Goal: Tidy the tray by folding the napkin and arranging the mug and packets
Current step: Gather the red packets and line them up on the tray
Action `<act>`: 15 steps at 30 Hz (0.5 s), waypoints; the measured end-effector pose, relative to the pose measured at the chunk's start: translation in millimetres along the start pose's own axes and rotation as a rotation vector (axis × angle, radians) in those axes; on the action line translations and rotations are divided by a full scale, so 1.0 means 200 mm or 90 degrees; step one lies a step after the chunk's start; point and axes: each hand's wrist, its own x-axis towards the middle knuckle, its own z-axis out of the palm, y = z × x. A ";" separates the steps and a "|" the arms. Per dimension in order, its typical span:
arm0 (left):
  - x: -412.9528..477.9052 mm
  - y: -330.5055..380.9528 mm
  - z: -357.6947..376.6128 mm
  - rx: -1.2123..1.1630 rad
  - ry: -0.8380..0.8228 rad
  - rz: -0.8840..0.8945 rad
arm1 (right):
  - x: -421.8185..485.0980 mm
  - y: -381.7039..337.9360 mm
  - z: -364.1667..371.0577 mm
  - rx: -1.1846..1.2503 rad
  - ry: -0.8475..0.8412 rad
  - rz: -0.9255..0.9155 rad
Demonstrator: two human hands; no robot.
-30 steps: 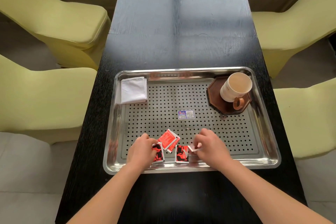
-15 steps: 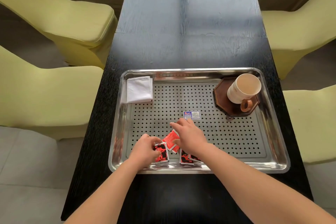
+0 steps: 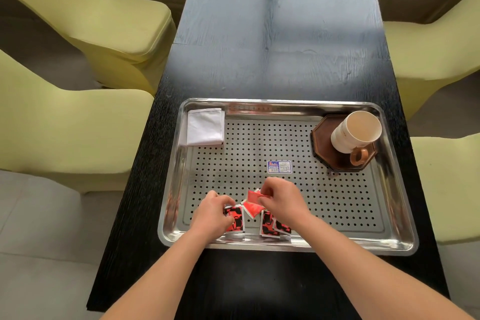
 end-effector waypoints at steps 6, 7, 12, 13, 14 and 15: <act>-0.01 0.03 0.01 0.045 0.000 0.004 | -0.17 0.06 0.04 -0.208 0.014 -0.111; -0.02 0.03 0.02 0.051 -0.001 0.005 | -0.19 0.06 0.06 -0.222 -0.013 -0.103; -0.03 0.06 0.03 0.053 0.001 0.006 | -0.22 0.05 0.13 -0.162 -0.091 -0.045; -0.04 0.06 0.04 0.051 0.001 0.010 | -0.21 0.05 0.13 -0.136 -0.078 -0.021; -0.04 0.06 0.05 0.046 0.003 0.012 | -0.20 0.04 0.13 -0.123 -0.055 -0.005; -0.05 0.06 0.05 0.038 0.005 0.013 | -0.18 0.04 0.12 -0.128 -0.028 0.002</act>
